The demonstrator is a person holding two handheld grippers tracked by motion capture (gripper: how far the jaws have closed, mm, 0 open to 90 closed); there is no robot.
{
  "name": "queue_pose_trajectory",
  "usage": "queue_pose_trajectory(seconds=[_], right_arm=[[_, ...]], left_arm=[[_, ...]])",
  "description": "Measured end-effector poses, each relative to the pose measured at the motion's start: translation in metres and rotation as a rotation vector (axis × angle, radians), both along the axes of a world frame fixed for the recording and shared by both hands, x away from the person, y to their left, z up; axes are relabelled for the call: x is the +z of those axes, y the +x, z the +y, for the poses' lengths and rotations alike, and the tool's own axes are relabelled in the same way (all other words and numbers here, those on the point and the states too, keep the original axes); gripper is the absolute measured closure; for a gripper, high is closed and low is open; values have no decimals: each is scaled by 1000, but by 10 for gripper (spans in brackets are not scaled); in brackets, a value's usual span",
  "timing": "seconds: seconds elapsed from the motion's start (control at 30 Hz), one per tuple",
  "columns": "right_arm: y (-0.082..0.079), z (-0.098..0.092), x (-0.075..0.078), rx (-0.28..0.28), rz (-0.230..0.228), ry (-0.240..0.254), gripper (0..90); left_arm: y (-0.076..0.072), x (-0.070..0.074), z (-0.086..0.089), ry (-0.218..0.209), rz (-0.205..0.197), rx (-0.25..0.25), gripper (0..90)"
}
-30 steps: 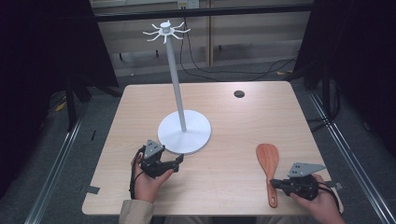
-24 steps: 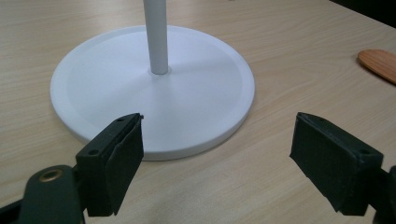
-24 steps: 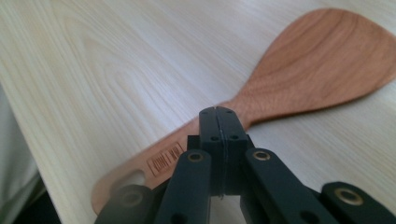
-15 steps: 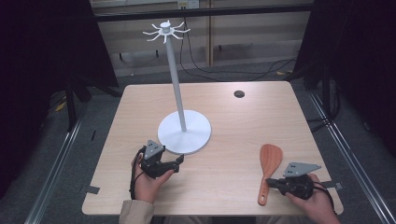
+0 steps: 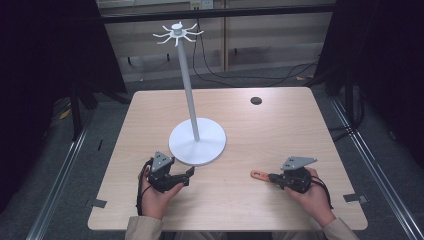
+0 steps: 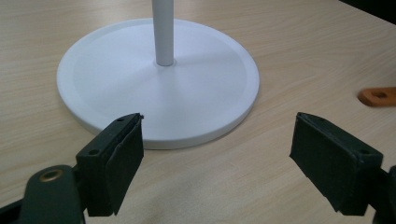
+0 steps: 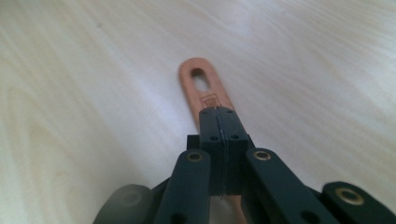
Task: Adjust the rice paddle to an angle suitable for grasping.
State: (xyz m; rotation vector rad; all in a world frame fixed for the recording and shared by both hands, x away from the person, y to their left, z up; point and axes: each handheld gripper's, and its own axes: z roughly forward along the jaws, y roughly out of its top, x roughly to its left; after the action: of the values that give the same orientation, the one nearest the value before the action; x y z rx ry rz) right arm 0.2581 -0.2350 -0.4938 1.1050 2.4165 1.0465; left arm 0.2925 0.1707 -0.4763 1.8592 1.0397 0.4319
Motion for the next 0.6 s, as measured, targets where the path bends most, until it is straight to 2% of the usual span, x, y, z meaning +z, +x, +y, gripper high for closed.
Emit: queue_pose_trajectory(seconds=[0.03, 0.1, 0.13, 0.27, 0.33, 0.37, 0.4, 0.6], right_arm=[[0, 0, 0, 0, 0, 0, 900], [13, 0, 1, -15, 9, -12, 894], [14, 0, 1, -21, 14, -18, 893], [15, -3, 6, -28, 16, -25, 829], [15, -6, 10, -35, 14, -27, 759], [15, -6, 10, -35, 14, -27, 759], [15, -11, 15, -44, 34, -43, 675], [17, -13, 13, -63, 112, -114, 570]], left_arm=[[0, 0, 0, 0, 0, 0, 171], [0, 0, 1, -3, 1, 2, 171], [0, 0, 1, -4, 0, 0, 171], [-1, 0, 2, 1, 2, 1, 171], [-1, -1, 2, -1, 4, 5, 171], [-1, -1, 2, -1, 4, 5, 171], [-1, 0, 2, -2, 3, 1, 171], [-2, 0, 1, 3, 4, -5, 171]])
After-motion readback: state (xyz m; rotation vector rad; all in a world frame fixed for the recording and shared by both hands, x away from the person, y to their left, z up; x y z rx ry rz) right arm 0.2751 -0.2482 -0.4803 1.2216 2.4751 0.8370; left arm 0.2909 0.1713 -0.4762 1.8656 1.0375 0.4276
